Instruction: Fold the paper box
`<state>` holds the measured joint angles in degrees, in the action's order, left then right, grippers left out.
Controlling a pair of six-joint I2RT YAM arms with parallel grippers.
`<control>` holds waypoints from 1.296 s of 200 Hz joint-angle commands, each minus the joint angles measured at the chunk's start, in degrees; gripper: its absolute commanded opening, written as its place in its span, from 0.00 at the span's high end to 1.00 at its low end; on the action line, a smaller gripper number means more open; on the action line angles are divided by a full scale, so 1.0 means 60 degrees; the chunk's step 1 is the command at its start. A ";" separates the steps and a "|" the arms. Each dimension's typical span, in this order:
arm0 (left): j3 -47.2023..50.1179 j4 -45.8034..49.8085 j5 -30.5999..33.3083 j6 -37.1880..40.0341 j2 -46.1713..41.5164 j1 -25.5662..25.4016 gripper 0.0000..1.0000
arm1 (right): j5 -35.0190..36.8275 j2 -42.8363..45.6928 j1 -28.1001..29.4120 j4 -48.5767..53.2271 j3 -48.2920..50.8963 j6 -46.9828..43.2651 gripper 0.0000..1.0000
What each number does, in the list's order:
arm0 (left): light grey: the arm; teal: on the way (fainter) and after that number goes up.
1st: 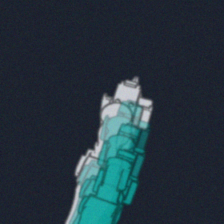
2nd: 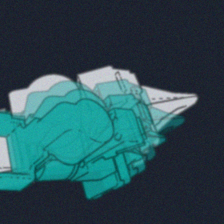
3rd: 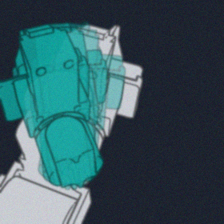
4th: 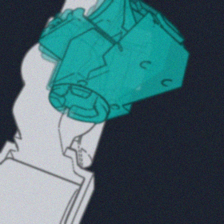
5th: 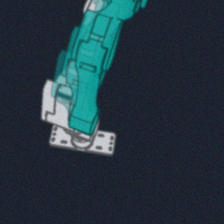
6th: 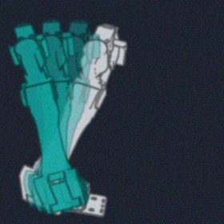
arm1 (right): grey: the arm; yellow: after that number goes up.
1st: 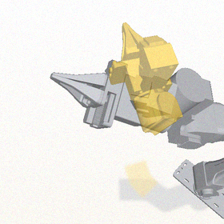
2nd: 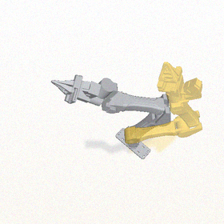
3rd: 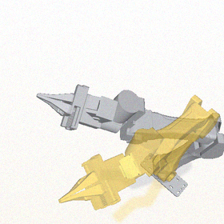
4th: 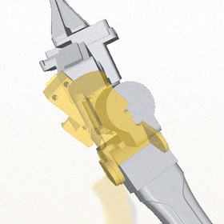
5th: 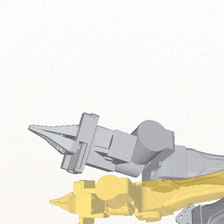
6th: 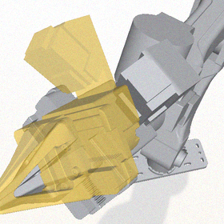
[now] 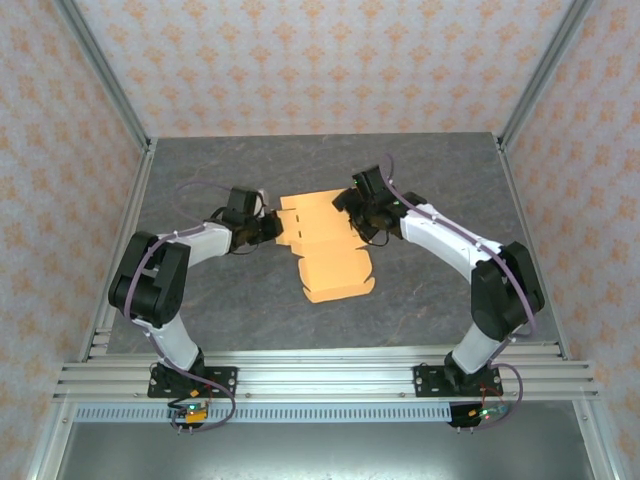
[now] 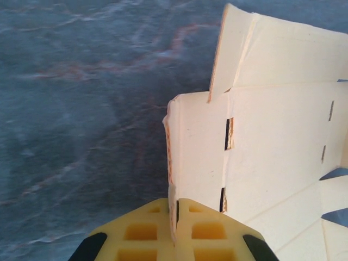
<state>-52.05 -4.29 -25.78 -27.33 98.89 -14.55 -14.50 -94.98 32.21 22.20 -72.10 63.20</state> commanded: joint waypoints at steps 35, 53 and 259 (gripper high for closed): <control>0.0723 -0.2214 0.0086 0.1505 -0.1182 -0.1068 1.00 | -0.1434 -0.1606 -0.0076 -0.1501 -0.1395 0.2364 0.15; 0.0871 -0.2572 0.0180 0.1675 -0.1417 -0.1246 1.00 | -0.0902 -0.1765 -0.0173 -0.0565 -0.1756 0.2508 0.16; 0.2680 -0.4143 0.2979 0.1858 -0.2493 -0.1949 0.89 | -0.1574 -0.1702 -0.0992 -0.1722 -0.1477 0.2712 0.86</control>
<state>-36.32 -26.83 -10.00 -15.05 84.58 -25.89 -23.83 -107.04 26.11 15.22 -82.15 80.31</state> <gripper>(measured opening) 0.055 0.158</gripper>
